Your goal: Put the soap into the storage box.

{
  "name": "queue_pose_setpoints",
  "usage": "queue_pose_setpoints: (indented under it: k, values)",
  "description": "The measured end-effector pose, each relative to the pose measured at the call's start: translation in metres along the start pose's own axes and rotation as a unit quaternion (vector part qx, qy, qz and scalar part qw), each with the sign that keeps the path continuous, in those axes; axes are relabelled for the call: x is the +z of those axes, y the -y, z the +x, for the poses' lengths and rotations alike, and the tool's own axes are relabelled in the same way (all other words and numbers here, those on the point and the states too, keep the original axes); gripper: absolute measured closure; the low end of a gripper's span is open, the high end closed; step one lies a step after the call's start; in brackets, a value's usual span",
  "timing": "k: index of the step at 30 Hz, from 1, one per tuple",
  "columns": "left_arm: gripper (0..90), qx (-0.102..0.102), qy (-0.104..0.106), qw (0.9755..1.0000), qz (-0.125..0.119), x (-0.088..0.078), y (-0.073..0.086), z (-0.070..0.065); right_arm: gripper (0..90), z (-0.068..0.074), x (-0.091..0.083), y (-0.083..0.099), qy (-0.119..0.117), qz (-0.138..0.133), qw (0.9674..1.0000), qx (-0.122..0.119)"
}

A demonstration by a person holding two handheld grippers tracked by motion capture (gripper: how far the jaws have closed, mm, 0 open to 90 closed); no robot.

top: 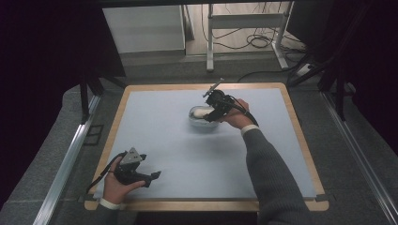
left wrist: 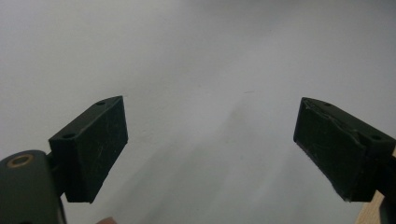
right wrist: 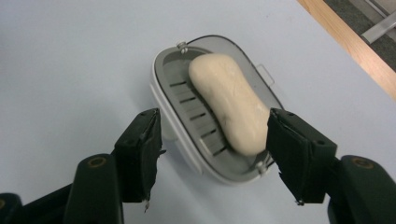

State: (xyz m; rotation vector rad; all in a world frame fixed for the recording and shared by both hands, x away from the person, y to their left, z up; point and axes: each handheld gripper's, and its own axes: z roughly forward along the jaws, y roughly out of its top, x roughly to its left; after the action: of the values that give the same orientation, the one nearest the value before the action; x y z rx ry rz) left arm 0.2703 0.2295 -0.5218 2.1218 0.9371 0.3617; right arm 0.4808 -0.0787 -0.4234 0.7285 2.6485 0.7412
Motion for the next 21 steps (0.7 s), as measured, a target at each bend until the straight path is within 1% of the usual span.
queue_pose_setpoints:
  k: [2, 3, 5, 9, 12, 16, 21]
  values:
    - [10.5, 0.001, -0.001, 1.0000, 0.001, 0.000, 0.000, 0.000, 34.5, 0.001, -0.003, 0.008, 0.005, -0.014, 0.9999, 0.002]
    - [10.5, 0.002, -0.001, 1.0000, 0.000, 0.000, 0.000, 0.000, 34.5, 0.002, -0.005, 0.012, 0.007, -0.020, 0.9997, 0.013]
    - [10.5, 0.003, -0.002, 1.0000, 0.001, 0.000, 0.000, 0.000, 34.1, 0.003, -0.007, 0.022, 0.009, -0.028, 0.9993, 0.022]
    - [10.5, 0.000, -0.004, 1.0000, 0.000, -0.001, 0.000, 0.000, 32.9, 0.007, -0.011, 0.042, 0.012, -0.046, 0.9984, 0.031]
    - [10.4, 0.001, -0.005, 1.0000, 0.000, -0.001, 0.000, 0.000, 31.6, 0.011, -0.016, 0.061, 0.013, -0.057, 0.9976, 0.037]
    - [10.5, 0.002, -0.007, 1.0000, 0.000, -0.002, -0.001, 0.000, 31.4, 0.016, -0.025, 0.089, 0.013, -0.072, 0.9953, 0.064]
    - [10.4, 0.000, -0.006, 1.0000, -0.001, 0.000, -0.001, -0.001, 30.8, 0.020, -0.034, 0.120, 0.022, -0.079, 0.9934, 0.080]
